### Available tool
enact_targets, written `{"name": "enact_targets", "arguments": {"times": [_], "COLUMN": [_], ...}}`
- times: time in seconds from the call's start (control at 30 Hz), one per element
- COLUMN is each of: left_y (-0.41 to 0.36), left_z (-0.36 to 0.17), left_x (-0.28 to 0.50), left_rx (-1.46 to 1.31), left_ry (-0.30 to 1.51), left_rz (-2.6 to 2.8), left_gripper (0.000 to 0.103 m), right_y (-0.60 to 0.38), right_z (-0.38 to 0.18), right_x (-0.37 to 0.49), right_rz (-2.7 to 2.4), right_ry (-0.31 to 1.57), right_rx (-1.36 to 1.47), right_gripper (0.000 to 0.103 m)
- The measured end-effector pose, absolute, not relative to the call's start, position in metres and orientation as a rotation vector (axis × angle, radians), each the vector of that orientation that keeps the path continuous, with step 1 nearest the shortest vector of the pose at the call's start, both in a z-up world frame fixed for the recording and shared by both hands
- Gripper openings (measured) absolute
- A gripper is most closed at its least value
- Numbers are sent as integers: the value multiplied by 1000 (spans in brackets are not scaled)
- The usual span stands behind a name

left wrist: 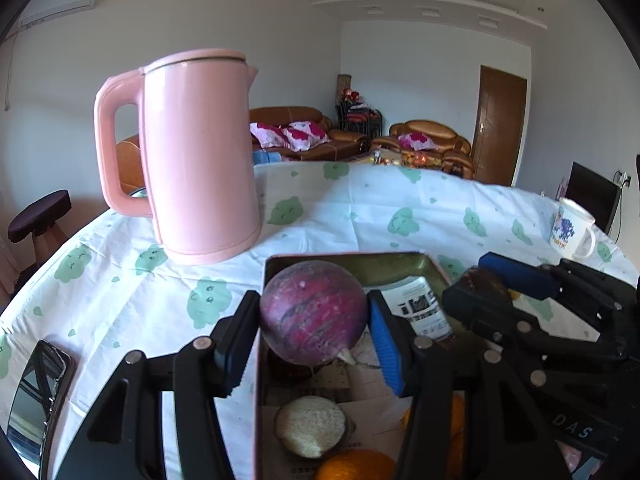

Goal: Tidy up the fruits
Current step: 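Lower both fruits into the gold tin and open both tools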

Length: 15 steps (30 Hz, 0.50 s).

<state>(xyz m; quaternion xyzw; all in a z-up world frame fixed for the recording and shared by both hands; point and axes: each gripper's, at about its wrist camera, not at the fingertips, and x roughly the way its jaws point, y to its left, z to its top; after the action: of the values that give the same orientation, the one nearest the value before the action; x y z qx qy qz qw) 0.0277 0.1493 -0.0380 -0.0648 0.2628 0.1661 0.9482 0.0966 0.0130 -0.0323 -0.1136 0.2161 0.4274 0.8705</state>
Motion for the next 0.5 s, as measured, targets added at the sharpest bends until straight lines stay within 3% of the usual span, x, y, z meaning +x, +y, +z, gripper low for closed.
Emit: {"name": "enact_targets", "arguments": {"times": [0.2,0.33,0.43,0.5], "left_y": [151,149,148,148], "left_z": [-39,-34,-29,-25], "left_x": [27,23,21,17], "left_rx": [-123,-109,-110,-125], "left_ry": [542,528,516,495], "left_rz": [348,359,367,369], "left_gripper": [56,63,65,72], "right_y": [19,16,13,7], "right_z": [-38,-38,-34,-30], "right_x": [103,107,108,109], "right_rz": [907,913,895,899], "right_ry": [491,507,498,493], "right_rx": [-234,-208,-201,-177], "right_gripper": [45,46,55,57]}}
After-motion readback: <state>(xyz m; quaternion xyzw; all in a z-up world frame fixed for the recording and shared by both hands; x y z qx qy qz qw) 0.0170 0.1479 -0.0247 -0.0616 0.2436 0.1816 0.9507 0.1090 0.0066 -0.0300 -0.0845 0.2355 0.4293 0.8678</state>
